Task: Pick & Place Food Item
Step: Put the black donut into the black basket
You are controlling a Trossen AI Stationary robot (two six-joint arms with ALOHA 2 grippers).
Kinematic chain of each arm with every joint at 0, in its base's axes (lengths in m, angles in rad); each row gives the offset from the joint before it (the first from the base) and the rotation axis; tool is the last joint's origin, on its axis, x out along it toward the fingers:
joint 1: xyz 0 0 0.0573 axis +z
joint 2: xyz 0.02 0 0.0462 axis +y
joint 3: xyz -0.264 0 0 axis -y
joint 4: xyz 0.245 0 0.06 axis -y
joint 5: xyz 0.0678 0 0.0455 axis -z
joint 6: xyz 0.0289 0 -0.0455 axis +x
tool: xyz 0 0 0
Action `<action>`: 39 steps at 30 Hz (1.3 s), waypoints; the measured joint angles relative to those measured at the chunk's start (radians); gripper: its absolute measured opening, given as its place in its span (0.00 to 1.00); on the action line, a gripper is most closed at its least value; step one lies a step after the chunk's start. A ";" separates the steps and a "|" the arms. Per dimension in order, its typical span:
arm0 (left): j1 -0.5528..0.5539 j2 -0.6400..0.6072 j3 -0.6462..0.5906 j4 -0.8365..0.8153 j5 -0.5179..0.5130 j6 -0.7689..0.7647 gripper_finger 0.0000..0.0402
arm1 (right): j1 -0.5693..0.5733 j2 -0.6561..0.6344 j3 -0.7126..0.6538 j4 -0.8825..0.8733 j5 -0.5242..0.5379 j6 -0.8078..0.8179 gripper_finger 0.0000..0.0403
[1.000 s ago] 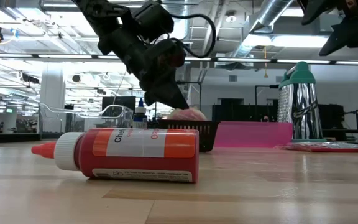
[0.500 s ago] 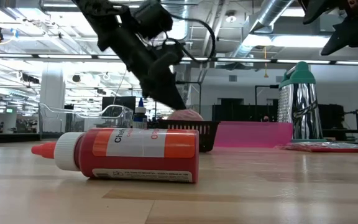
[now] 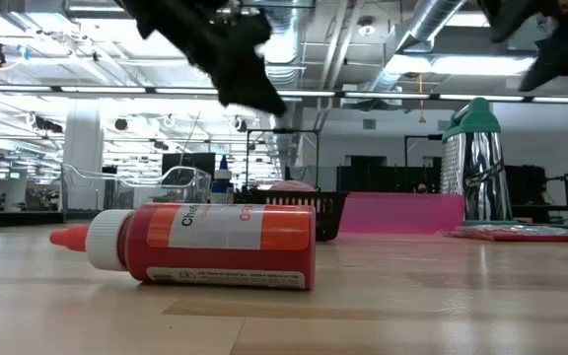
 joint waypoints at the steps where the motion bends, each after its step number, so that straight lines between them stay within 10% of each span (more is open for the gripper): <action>1: -0.012 -0.029 0.002 -0.018 0.022 0.012 0.26 | 0.016 0.000 0.000 -0.019 -0.016 0.009 0.64; 11: -0.260 -0.218 0.000 -0.229 0.009 0.053 0.27 | 0.216 0.077 0.000 -0.339 -0.115 0.210 0.64; 39: -0.376 -0.231 0.000 -0.255 -0.089 -0.073 0.34 | 0.074 0.490 0.000 -0.191 -0.259 0.154 0.64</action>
